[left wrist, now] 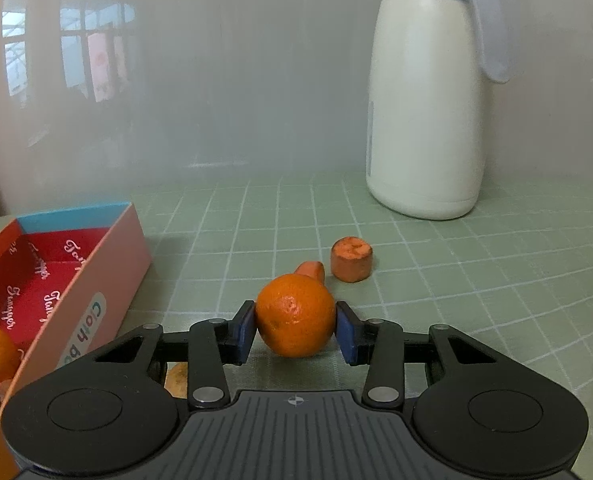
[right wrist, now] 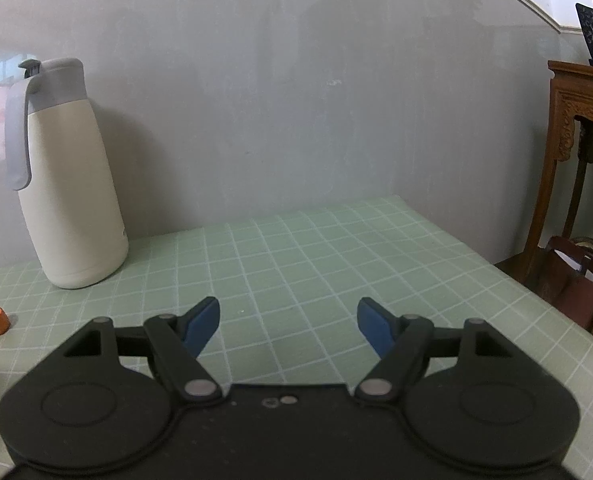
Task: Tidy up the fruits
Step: 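Carry the mandarin with the left gripper into the red box and release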
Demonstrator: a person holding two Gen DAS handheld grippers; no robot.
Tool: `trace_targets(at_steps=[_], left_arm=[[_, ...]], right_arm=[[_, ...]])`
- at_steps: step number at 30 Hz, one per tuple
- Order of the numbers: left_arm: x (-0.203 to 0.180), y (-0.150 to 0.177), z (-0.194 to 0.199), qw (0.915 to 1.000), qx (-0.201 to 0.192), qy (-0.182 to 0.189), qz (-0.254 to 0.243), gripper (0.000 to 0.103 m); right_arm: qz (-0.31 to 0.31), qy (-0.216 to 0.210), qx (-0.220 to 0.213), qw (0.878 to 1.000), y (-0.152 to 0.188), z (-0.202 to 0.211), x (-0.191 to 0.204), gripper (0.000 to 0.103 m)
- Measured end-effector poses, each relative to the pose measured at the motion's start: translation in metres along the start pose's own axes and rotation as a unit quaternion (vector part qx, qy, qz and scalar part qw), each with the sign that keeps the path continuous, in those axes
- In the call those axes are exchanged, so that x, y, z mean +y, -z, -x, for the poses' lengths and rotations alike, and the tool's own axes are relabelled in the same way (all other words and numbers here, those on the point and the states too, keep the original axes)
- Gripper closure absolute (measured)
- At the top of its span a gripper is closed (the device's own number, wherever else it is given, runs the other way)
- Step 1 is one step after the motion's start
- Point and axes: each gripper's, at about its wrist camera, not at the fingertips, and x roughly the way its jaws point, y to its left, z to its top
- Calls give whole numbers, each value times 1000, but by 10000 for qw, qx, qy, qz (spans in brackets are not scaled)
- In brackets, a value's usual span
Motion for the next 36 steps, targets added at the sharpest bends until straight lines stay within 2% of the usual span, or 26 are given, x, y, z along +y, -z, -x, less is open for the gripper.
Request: trace_targets(at_steps=[8,17,26,36], left_arm=[[3,-7,32,9996,-242,57,-137,61],[23,-9,67,9990,-431,-57,-139,61],[59,-5,94,9985,-477,-262,-23,61],[112,8,109,9971,-420,-606,203,61]], right_arm=[[-30,-87,-31,10000,-5,8,4,27],[-45,-247,-72,9997,-11,22,16,28],[-47,-519,-154,9985,-15,37,41,27],[90,-897,-176,9958,-14,50,87,27]])
